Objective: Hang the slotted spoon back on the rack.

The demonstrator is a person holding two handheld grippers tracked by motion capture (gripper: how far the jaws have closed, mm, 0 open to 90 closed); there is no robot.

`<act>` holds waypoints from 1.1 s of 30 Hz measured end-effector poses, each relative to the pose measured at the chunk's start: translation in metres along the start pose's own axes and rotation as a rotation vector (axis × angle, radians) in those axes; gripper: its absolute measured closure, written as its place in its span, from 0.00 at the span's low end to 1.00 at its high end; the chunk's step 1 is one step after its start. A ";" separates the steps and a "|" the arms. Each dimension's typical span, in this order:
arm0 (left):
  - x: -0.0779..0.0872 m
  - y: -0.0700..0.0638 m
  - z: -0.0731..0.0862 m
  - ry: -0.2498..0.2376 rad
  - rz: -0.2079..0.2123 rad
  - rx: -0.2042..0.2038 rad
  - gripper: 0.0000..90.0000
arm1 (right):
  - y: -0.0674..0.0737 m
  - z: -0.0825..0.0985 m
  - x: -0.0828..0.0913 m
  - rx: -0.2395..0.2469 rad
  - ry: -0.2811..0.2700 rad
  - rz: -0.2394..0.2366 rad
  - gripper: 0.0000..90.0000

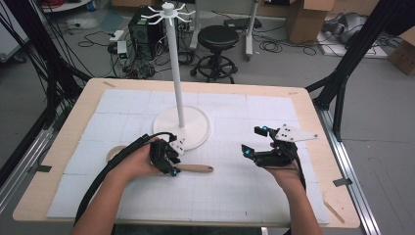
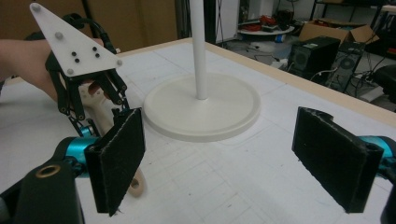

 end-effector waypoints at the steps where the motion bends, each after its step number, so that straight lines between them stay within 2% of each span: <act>1: 0.000 -0.001 -0.002 0.019 0.000 -0.001 0.71 | 0.000 0.000 0.000 0.001 0.001 0.002 0.19; 3: 0.000 -0.002 -0.004 0.054 0.000 -0.010 0.74 | 0.000 0.000 -0.001 0.002 0.005 0.001 0.19; 5: 0.000 -0.003 -0.005 0.070 0.002 -0.005 0.75 | 0.001 0.000 0.000 0.001 0.004 0.000 0.19; 10: 0.000 -0.002 -0.006 0.072 0.009 -0.006 0.81 | 0.001 0.001 0.000 -0.001 0.006 0.000 0.19; 13: 0.000 -0.004 -0.006 0.070 -0.001 -0.027 0.82 | 0.001 0.001 0.000 0.003 0.007 0.001 0.19; 18: 0.006 -0.003 -0.003 0.066 -0.015 -0.026 0.83 | 0.001 0.001 0.000 -0.001 0.007 0.001 0.19; 22: 0.025 -0.004 0.000 -0.002 -0.025 -0.008 0.83 | -0.001 0.001 0.001 -0.006 0.002 0.001 0.19; 26: 0.050 -0.003 0.008 -0.089 -0.040 0.022 0.83 | -0.001 0.002 0.001 -0.008 0.002 0.003 0.19; 29: 0.070 -0.002 0.014 -0.173 -0.061 0.046 0.83 | -0.001 0.002 0.001 -0.010 0.003 0.001 0.19; 33: 0.089 -0.001 0.023 -0.251 -0.062 0.055 0.83 | 0.000 0.002 0.000 -0.006 0.003 0.000 0.19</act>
Point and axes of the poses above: each handheld gripper's, and its own axes: x roughly backward along the jaws, z roughly out of its underside, y roughly to its left, the point moved 7 cm from there along -x, roughly forward along the jaws, and after that the axes turned 11 degrees about y, right-handed, at the moved point
